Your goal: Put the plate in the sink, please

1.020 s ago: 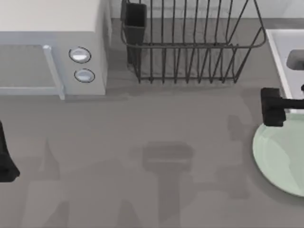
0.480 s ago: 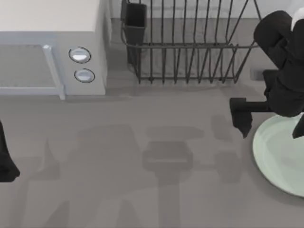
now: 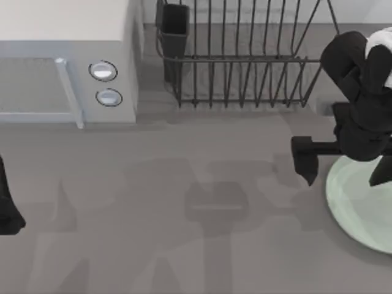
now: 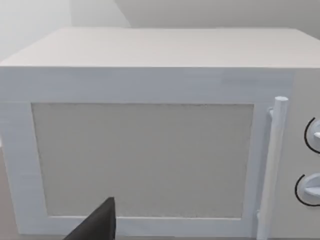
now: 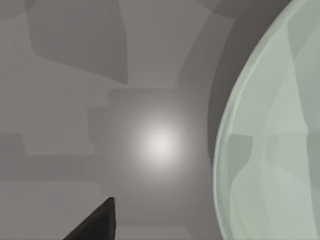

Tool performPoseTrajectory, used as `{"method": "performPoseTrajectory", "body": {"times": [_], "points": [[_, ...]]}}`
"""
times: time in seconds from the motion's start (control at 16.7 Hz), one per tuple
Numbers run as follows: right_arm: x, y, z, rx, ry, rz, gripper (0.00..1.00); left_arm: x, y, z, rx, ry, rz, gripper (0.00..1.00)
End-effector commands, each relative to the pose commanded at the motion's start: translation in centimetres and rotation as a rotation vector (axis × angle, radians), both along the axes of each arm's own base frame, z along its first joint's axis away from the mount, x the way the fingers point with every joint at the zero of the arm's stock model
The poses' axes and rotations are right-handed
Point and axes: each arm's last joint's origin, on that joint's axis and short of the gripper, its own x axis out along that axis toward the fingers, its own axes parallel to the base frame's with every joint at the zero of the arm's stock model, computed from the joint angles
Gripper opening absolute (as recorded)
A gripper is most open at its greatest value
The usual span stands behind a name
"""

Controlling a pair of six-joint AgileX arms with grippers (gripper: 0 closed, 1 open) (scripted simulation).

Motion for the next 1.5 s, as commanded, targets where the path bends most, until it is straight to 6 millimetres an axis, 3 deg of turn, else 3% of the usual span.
{"method": "performPoseTrajectory", "body": {"times": [0.36,0.72,1.5], "points": [[-0.1,0.1,-6.3,0.002,-0.006,0.003,1.00,0.0,0.0,0.0,0.000,0.000,0.000,1.00],[-0.3,0.0,-7.2,0.000,-0.001,0.003,1.00,0.0,0.0,0.0,0.000,0.000,0.000,1.00],[-0.3,0.0,-7.2,0.000,-0.001,0.003,0.02,0.0,0.0,0.0,0.000,0.000,0.000,1.00]]}}
